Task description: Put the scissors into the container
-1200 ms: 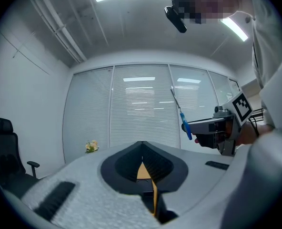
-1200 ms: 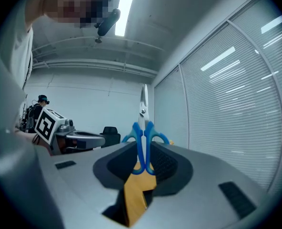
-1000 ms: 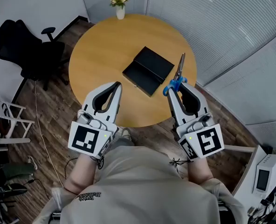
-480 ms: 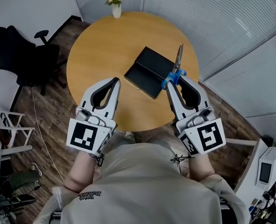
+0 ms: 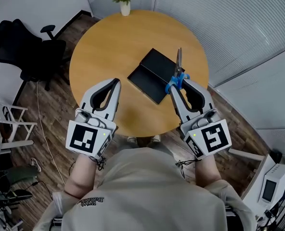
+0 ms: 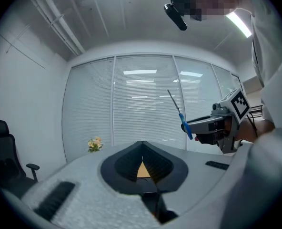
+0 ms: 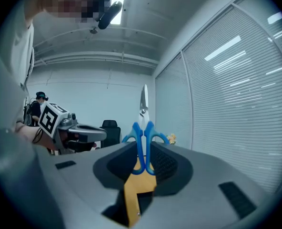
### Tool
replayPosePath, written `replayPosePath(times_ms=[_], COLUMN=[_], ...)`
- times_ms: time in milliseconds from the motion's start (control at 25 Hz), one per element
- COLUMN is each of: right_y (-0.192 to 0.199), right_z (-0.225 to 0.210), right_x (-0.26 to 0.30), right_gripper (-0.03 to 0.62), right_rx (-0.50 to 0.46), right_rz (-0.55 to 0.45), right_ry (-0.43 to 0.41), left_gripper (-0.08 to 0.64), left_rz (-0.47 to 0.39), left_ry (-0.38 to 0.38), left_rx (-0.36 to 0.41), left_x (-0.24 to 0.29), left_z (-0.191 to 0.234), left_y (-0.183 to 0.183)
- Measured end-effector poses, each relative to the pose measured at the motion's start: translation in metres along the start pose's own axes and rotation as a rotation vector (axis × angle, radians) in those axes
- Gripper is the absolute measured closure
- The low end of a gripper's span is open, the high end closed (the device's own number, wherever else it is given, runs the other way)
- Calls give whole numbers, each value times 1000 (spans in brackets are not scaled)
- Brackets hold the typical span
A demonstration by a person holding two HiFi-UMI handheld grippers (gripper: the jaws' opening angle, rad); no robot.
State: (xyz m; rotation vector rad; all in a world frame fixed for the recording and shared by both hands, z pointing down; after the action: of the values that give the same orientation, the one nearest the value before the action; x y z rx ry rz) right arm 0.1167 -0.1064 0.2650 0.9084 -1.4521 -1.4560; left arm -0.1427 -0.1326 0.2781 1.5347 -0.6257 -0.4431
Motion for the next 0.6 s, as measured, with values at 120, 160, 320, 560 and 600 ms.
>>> replayPosePath(times_ms=[120, 160, 320, 560, 600], right_y=[5, 7, 12, 20, 23], right_z=[-9, -12, -19, -31, -33], right_x=[3, 4, 11, 21, 24], right_gripper=[495, 495, 495, 495, 495], right_rx=[-2, -4, -26, -64, -66], right_rz=[21, 27, 66, 147, 162], right_ry=[-24, -30, -53, -90, -95], left_gripper=[538, 538, 538, 538, 538], left_rz=[20, 24, 51, 86, 97], left_ry=[-6, -6, -2, 6, 10], left_rx=[-21, -28, -30, -39, -42], left_x=[8, 10, 21, 42, 45], left_z=[-8, -10, -14, -17, -17], left_y=[0, 1, 7, 17, 19])
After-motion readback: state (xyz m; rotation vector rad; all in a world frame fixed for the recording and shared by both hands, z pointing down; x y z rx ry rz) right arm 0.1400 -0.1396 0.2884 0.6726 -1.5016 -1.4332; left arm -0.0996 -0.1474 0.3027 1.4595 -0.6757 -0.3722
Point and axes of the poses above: the fingertips, and each gripper's own axes: x forward along the fingers, z to its left, y out of its underside, the point moved 10 cm from there along -x, backward along the fingers, and after that the axes turned 11 degrees about y, right-handed, at the moved point
